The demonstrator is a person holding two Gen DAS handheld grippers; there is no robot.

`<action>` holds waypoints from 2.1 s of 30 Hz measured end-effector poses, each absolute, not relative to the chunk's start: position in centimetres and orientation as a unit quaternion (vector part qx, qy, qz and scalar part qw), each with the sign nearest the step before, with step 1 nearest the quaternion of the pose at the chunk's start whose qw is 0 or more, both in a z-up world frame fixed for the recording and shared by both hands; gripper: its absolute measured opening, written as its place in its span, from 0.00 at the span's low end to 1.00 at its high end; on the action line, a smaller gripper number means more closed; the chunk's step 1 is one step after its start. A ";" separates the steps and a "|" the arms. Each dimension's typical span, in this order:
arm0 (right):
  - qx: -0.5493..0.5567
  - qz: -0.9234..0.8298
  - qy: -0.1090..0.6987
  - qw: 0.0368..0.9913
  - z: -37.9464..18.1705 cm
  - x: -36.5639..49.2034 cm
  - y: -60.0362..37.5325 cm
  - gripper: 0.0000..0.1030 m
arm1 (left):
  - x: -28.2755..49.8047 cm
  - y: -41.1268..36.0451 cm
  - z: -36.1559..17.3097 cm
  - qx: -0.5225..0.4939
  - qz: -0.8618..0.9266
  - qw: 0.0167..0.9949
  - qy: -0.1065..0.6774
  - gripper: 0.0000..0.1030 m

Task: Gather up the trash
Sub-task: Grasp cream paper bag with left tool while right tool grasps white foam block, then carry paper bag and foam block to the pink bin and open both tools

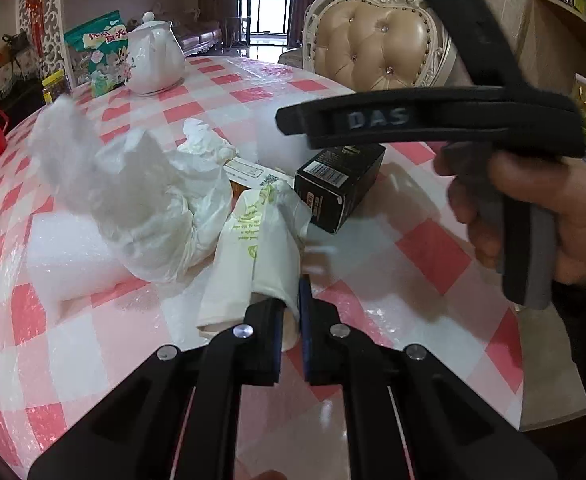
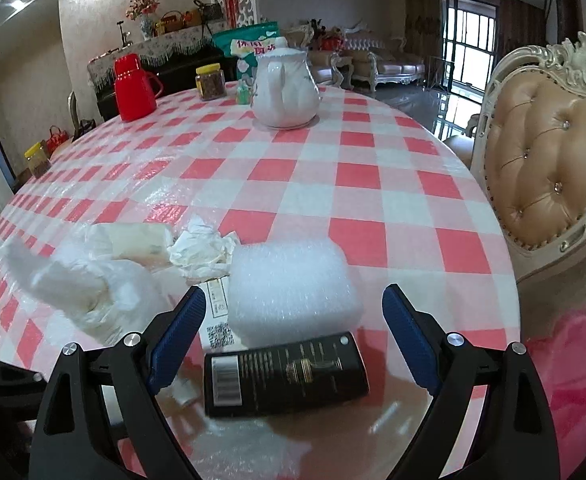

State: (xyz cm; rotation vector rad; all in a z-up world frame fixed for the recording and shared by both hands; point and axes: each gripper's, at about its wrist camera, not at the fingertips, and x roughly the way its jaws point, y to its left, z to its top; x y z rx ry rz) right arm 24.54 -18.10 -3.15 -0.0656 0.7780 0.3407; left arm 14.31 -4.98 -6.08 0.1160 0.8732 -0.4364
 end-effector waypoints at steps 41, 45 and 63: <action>0.023 0.117 0.305 0.945 2.5 12.9 -29.6 0.64 | 11.7 -6.1 -2.1 -0.015 -0.205 0.904 0.375 0.07; 0.026 0.092 0.302 0.948 2.6 11.8 -32.1 0.64 | 11.3 -7.9 -0.7 -0.012 -0.217 0.908 0.358 0.07; 0.050 -0.027 0.302 0.952 1.7 10.1 -43.8 0.64 | 12.6 -21.1 3.2 0.021 -0.316 0.893 0.321 0.07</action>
